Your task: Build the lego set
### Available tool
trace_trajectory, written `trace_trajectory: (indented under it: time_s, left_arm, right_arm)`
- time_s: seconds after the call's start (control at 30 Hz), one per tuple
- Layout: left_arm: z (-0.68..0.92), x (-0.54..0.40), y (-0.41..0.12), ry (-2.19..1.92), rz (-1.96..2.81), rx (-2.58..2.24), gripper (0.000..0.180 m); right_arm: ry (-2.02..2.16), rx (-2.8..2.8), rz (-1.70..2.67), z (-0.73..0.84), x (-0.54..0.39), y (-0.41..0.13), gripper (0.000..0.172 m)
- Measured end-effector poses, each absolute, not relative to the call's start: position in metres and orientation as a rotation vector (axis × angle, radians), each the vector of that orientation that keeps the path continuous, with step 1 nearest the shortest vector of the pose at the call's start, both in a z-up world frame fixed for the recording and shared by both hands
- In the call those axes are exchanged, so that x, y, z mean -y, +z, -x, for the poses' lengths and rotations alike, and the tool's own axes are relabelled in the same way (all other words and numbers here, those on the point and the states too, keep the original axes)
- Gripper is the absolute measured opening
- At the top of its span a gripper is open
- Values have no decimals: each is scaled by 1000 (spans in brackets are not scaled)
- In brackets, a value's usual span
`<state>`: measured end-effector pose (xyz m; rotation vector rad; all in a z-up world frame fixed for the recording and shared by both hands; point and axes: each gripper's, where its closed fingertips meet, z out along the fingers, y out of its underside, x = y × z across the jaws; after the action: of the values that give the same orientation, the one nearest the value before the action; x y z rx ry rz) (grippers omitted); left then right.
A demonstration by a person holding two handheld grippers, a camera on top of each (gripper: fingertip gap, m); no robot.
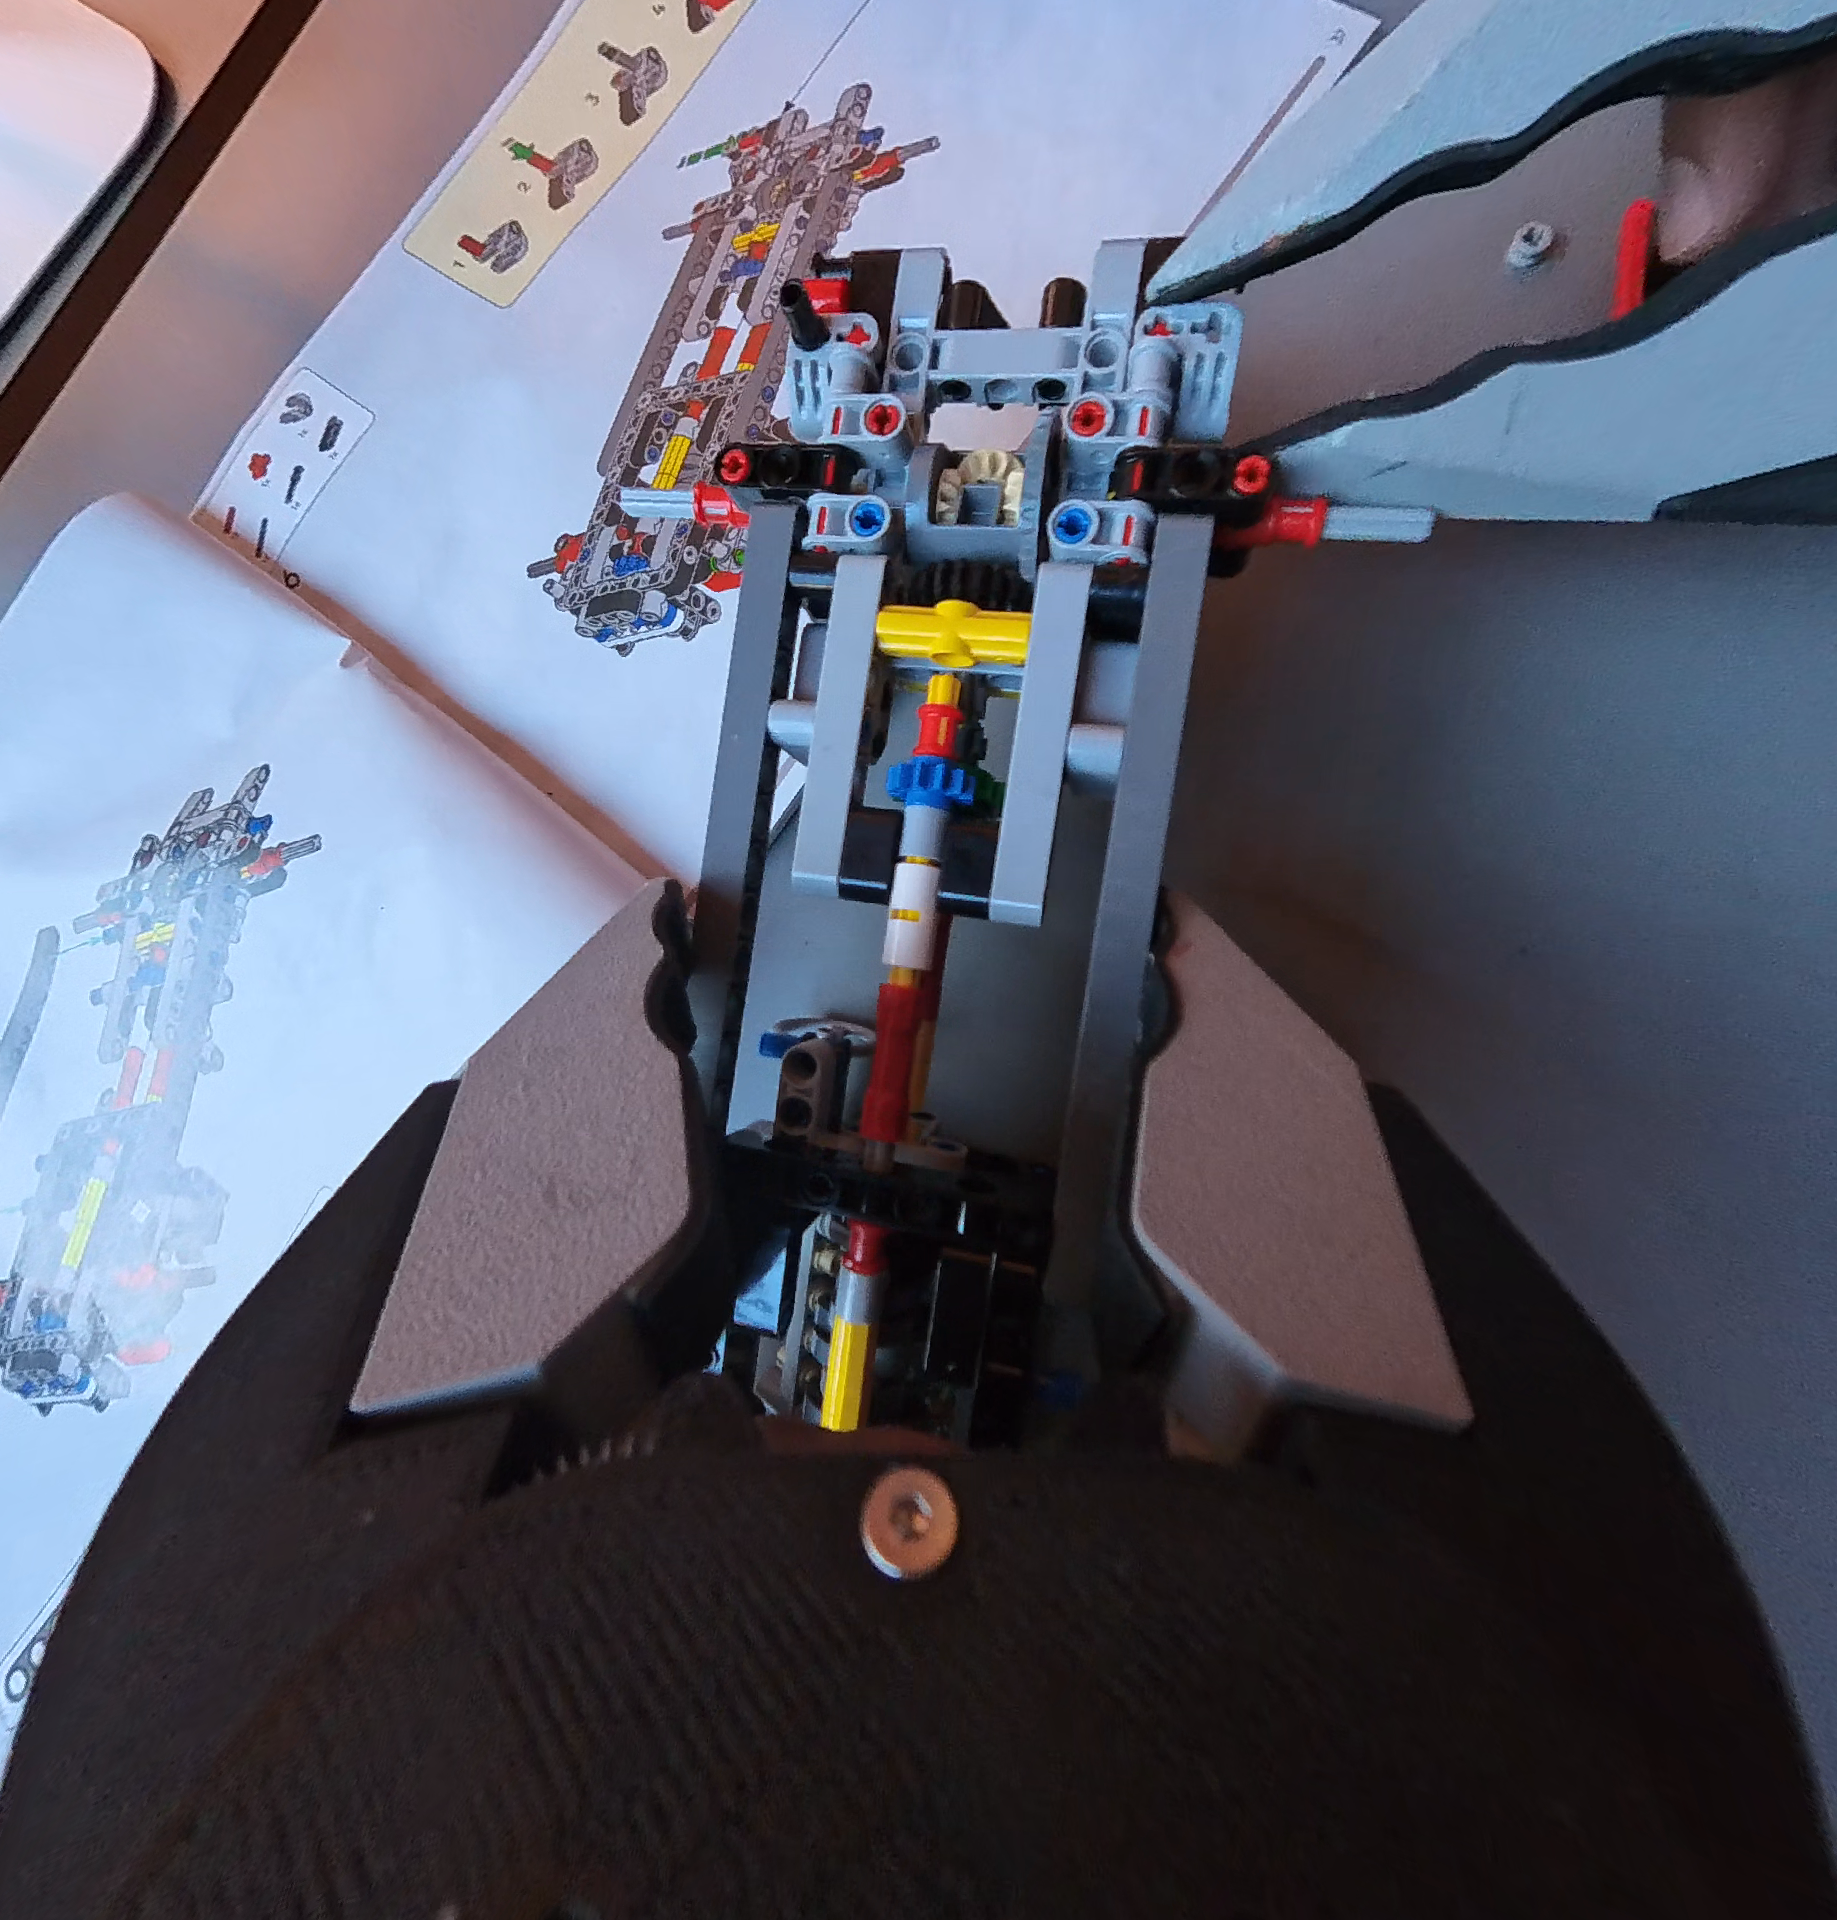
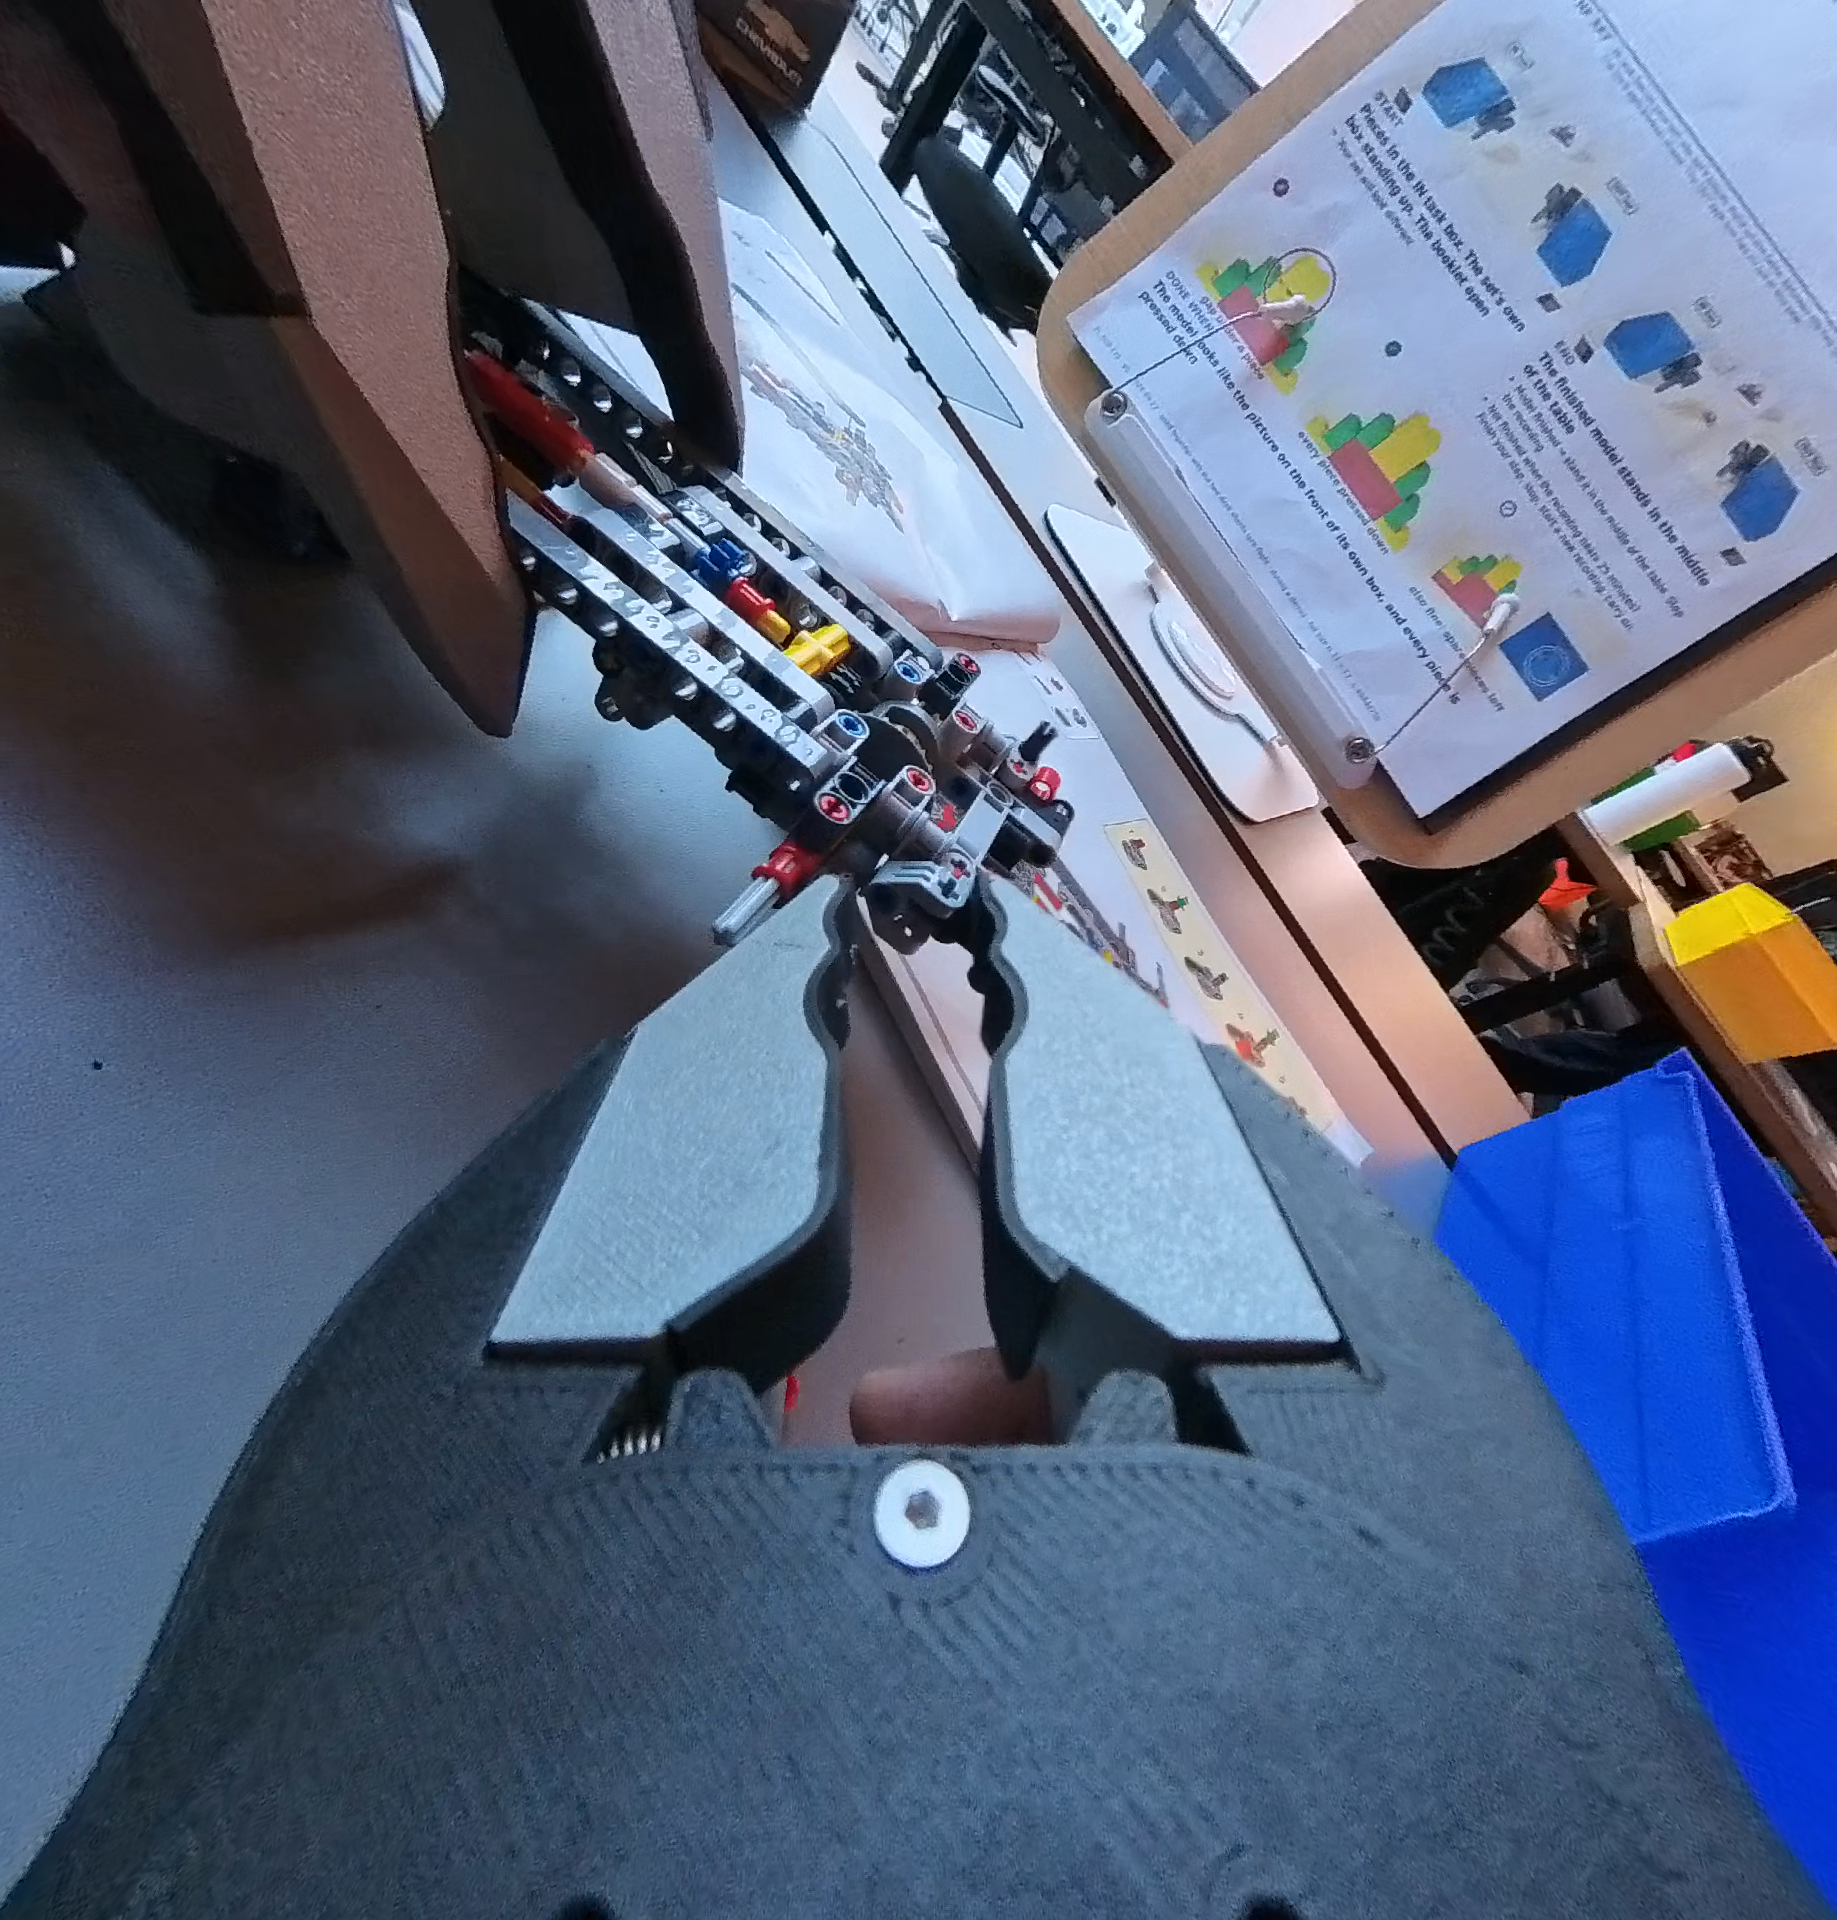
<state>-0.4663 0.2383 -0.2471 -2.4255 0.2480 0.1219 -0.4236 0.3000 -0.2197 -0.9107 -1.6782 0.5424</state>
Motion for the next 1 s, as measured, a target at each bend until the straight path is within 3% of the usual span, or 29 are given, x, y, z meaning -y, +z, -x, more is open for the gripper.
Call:
trace_trajectory:
  time_s: [1.0]
  left_arm:
    - [465, -235, -250, 147, 2434, -323, 86]
  right_arm:
    - [711, 1759, 962, 415, -293, -224, 17]
